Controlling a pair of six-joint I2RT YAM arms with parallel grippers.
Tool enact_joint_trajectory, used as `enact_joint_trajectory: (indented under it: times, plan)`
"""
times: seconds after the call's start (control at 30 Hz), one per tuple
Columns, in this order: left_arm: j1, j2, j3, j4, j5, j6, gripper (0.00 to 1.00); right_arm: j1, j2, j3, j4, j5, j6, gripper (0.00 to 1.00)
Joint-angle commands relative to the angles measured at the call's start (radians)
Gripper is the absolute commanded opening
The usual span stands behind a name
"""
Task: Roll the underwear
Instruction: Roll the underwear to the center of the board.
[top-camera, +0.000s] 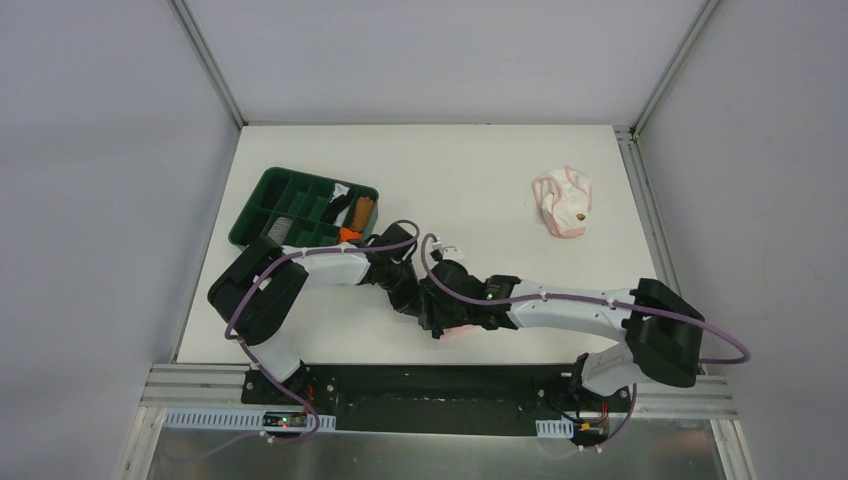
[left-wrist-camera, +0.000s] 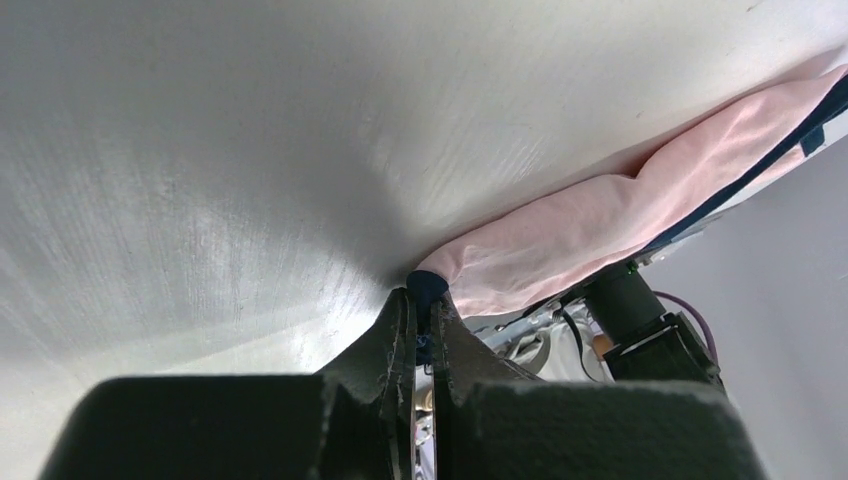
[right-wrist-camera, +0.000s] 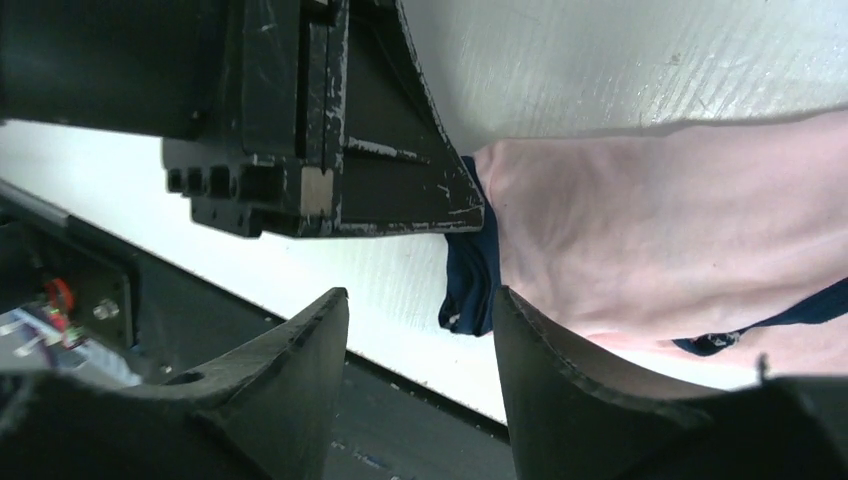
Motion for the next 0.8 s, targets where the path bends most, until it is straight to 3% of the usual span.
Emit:
enact_joint_trajectory:
  times: [0.0,0.43,0.53,0.63,0.77]
  plan:
    - [-0.009,-0.040,-0.008,-0.039,-0.030,-0.018,0.00,0.041,0.085,0.099,-0.112,0.145,-0.038,0.56]
    - [-0.009,-0.064,-0.014,-0.045,-0.035,-0.029,0.00,0.078,0.267,0.208,-0.202,0.239,-0.026,0.36]
    - [-0.009,-0.080,-0.020,-0.046,-0.041,-0.033,0.00,0.078,0.279,0.222,-0.215,0.243,-0.023,0.25]
    - [-0.009,-0.102,-0.028,-0.052,-0.052,-0.038,0.00,0.078,0.275,0.223,-0.209,0.243,-0.025,0.00]
    - [-0.007,-0.161,-0.049,-0.080,-0.088,-0.048,0.00,0.078,0.252,0.197,-0.106,0.171,-0.089,0.00]
